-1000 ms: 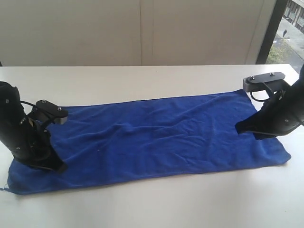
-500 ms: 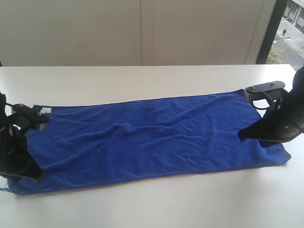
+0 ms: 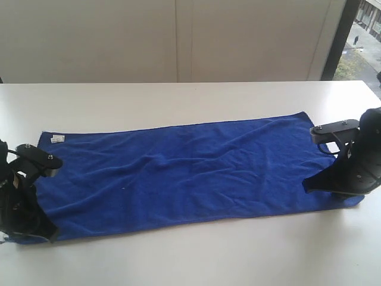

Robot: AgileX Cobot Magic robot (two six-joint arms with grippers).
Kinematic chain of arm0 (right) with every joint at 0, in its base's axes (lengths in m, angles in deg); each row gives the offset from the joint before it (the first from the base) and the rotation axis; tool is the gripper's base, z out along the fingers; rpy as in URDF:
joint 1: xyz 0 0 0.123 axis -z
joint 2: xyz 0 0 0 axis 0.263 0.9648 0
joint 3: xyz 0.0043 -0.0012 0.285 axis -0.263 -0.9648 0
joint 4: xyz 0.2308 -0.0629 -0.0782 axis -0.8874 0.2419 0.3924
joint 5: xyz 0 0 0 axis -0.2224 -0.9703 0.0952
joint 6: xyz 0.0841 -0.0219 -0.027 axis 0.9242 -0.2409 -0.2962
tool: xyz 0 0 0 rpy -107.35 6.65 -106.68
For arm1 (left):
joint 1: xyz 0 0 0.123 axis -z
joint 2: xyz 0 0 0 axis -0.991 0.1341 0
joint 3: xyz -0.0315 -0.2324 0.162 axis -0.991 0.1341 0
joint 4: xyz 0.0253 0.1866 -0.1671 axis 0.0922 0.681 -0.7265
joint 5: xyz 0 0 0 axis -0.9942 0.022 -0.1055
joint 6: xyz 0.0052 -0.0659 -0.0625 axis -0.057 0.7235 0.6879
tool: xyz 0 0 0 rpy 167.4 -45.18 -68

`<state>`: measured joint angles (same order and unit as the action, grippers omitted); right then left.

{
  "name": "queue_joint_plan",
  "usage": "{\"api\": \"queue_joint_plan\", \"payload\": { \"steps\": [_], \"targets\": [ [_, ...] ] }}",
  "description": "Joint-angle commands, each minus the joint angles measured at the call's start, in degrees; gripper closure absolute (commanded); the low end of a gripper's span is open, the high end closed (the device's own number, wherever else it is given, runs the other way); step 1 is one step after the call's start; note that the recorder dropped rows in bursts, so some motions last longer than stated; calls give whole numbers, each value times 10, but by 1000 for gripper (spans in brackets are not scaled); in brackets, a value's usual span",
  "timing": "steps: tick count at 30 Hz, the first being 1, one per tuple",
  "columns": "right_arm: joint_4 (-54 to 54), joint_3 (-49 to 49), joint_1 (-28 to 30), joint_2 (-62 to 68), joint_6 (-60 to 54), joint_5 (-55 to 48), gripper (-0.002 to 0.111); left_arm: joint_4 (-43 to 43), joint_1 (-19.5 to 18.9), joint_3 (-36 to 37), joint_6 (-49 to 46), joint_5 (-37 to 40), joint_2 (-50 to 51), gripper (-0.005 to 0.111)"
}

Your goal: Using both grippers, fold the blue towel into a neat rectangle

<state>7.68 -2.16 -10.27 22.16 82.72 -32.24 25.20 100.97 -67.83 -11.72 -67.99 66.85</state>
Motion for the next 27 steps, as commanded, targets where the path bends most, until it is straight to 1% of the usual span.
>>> {"api": "queue_joint_plan", "payload": {
  "steps": [1, 8, 13, 19, 24, 27],
  "targets": [
    [2, -3, 1, 10, 3, -18, 108, 8, 3, 5, 6, 5, 18, 107],
    [-6, -4, 1, 10, 3, -53, 108, 29, 3, 5, 10, 54, 23, 107],
    [-14, -36, 1, -6, 4, -40, 108, 57, 3, 5, 31, 87, 23, 107],
    [-29, -70, -4, -47, 4, -39, 108, 62, 3, 5, 29, 94, 23, 107],
    [-29, -91, -27, -80, 10, -59, 108, 65, 3, 5, 28, 89, 23, 107],
    [-29, -110, -37, -92, 19, -58, 108, 65, 3, 5, 17, 101, 23, 107]
  ]
}}
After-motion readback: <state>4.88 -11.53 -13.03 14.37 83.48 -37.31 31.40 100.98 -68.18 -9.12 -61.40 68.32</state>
